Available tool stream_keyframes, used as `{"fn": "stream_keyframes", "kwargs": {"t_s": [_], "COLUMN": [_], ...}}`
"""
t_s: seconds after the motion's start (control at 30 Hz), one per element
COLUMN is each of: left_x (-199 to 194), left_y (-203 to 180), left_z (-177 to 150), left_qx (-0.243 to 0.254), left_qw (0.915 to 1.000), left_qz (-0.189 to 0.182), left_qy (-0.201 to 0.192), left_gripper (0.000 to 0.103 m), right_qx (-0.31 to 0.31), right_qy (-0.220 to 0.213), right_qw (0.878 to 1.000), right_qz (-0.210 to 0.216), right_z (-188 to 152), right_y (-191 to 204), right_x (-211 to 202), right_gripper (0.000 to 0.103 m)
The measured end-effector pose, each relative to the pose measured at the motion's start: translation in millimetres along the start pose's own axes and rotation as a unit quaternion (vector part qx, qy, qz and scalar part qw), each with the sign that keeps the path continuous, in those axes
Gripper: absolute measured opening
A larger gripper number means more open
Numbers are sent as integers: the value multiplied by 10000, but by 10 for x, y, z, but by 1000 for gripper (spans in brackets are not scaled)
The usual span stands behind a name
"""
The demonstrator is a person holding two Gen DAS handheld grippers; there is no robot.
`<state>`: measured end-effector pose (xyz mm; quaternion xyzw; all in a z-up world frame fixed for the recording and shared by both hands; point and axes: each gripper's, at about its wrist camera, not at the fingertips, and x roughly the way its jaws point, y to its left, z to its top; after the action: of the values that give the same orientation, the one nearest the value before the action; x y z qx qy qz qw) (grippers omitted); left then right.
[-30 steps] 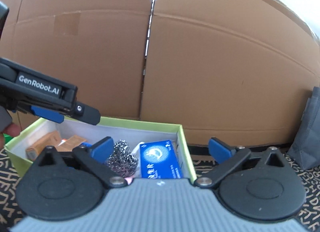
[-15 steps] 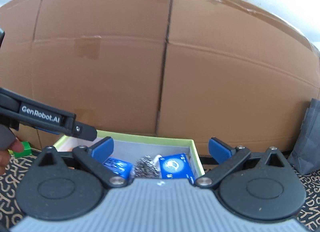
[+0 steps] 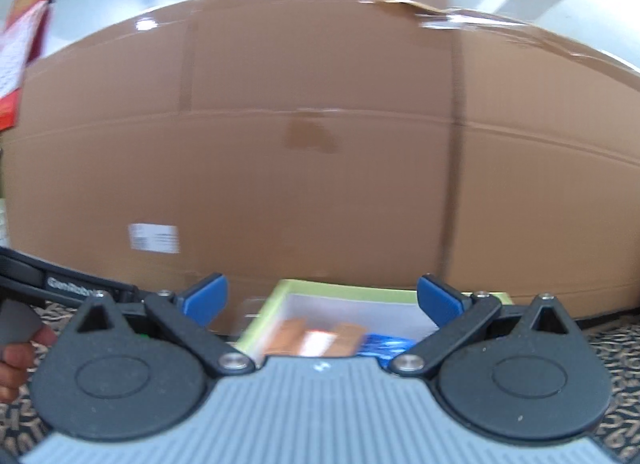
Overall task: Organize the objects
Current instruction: 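Move both open tools back over the table items, then grasp the yellow medicine box with the right tool while the left tool grasps the black tape roll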
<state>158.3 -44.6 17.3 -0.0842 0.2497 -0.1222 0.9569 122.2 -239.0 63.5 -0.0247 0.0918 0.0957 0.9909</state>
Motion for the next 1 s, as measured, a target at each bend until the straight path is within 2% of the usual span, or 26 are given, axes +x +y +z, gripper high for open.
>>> {"fn": "stream_keyframes", "kwargs": {"t_s": [0.2,0.4,0.6,0.63,0.73,0.87,1.0], "left_x": [-108,-79,94,131,271,463,653], "left_y": [686,1391,1926,2001,2224,2424,2522], "left_z": [-76,-10,96,108,146,209,253], "left_qx": [6,-112,-44,-73,-210,-326,-317], "left_qw": [9980,9925,9905,9902,9896,9882,9877], "left_qz": [631,1193,1356,1374,1382,1443,1457], "left_qy": [96,234,239,255,323,389,478], "left_gripper": [90,90,90,89,89,88,80], "right_qx": [-227,-602,-830,-868,-923,-987,-1123], "right_qy": [241,692,1166,1267,1577,1774,1955], "right_qw": [9962,9823,9579,9538,9438,9353,9271], "right_qz": [806,1632,2488,2582,2755,2897,2993], "right_z": [-108,-250,-333,-347,-417,-479,-518], "right_y": [554,1122,1660,1739,1956,2132,2270], "right_x": [187,494,1019,1129,1446,1774,2073], "right_gripper": [103,103,103,100,93,90,90]}}
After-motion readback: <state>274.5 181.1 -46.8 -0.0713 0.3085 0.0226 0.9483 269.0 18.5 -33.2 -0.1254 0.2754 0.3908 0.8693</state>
